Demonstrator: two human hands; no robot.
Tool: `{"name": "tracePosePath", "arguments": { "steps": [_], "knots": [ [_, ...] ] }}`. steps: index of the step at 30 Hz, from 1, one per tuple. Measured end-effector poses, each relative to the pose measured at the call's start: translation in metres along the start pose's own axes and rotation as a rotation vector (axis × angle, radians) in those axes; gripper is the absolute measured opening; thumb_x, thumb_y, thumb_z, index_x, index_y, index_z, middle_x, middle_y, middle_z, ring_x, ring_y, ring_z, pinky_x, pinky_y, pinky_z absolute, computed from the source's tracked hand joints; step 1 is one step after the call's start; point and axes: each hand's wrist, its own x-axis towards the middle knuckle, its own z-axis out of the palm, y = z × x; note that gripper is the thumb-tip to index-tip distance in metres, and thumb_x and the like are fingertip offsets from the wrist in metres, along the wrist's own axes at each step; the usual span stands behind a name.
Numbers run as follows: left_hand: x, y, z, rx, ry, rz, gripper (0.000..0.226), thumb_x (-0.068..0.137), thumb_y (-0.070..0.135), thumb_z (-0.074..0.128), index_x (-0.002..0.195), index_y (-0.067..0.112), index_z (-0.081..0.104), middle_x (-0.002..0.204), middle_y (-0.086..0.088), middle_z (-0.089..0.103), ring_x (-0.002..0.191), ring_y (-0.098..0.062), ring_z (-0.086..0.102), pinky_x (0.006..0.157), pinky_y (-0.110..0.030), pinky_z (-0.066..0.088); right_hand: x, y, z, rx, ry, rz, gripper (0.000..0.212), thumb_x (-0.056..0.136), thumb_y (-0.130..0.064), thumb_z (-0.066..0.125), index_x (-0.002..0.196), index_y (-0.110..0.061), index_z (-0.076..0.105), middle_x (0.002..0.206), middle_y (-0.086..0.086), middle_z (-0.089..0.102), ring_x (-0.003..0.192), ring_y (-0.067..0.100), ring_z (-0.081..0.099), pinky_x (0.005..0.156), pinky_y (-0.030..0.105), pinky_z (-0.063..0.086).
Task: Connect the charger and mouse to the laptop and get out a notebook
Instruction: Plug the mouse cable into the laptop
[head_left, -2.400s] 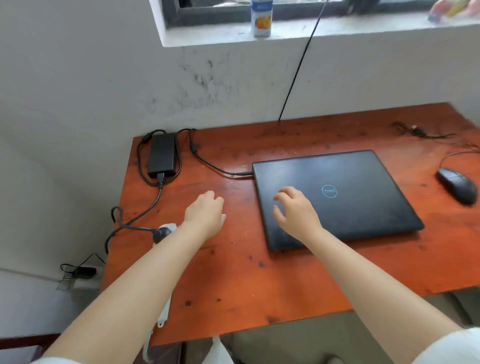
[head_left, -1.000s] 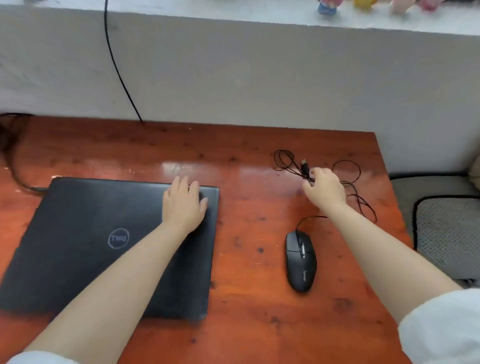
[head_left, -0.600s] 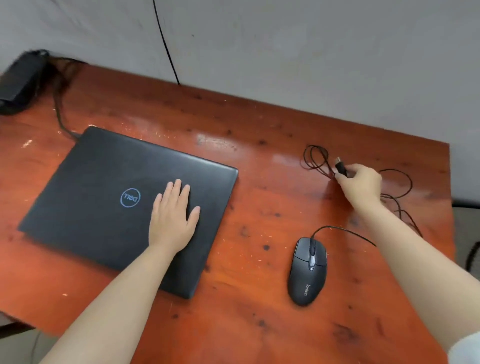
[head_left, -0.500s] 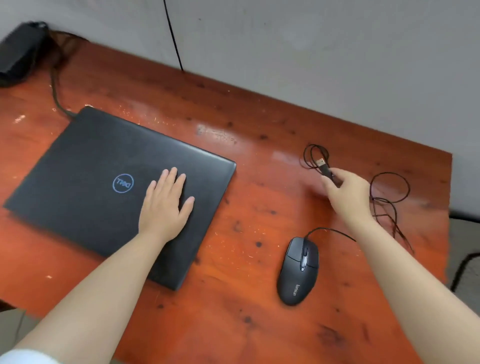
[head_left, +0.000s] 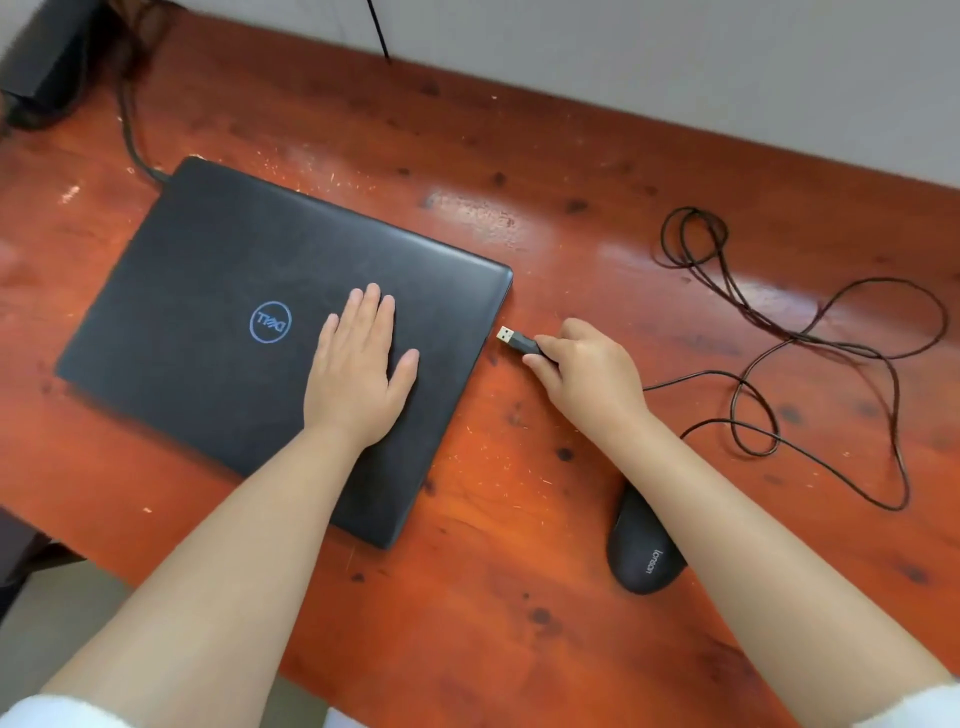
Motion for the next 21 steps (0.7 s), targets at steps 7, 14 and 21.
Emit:
{"name": "tracePosePath", "arguments": {
  "steps": [7,14,21],
  "knots": [
    [0.000,0.002,-0.002,-0.006,-0.019,-0.007,0.055,0.094,0.024,0.036,0.141,0.003,0.017,0.155,-0.014,0.014,0.144,-0.026,0.004,0.118,-0.041,0.006,0.009,0.004,0.001,-0.018,-0.019,-0.103,0.031,0.093,-0.028,0.045,0.108,-0.006,0.061,0.100,0.015,0.056,0.087,0.035,0.056,0.065,0.037,0.043],
    [0.000,0.005,-0.005,0.001,-0.024,-0.018,0.052,0.094,0.022,0.037,0.139,0.001,0.022,0.153,-0.016,0.018,0.143,-0.028,0.008,0.117,-0.043,0.010,0.011,0.006,0.003,0.028,0.022,-0.154,0.030,0.093,-0.026,0.046,0.104,-0.003,0.062,0.095,0.017,0.058,0.084,0.035,0.056,0.062,0.036,0.040],
    [0.000,0.004,-0.004,-0.030,-0.006,-0.007,0.053,0.094,0.022,0.037,0.140,0.002,0.020,0.154,-0.016,0.016,0.144,-0.027,0.005,0.118,-0.041,0.007,0.013,0.005,0.004,0.038,0.052,-0.173,0.030,0.092,-0.026,0.047,0.102,-0.002,0.064,0.093,0.016,0.060,0.086,0.033,0.055,0.063,0.034,0.037]
  ]
}}
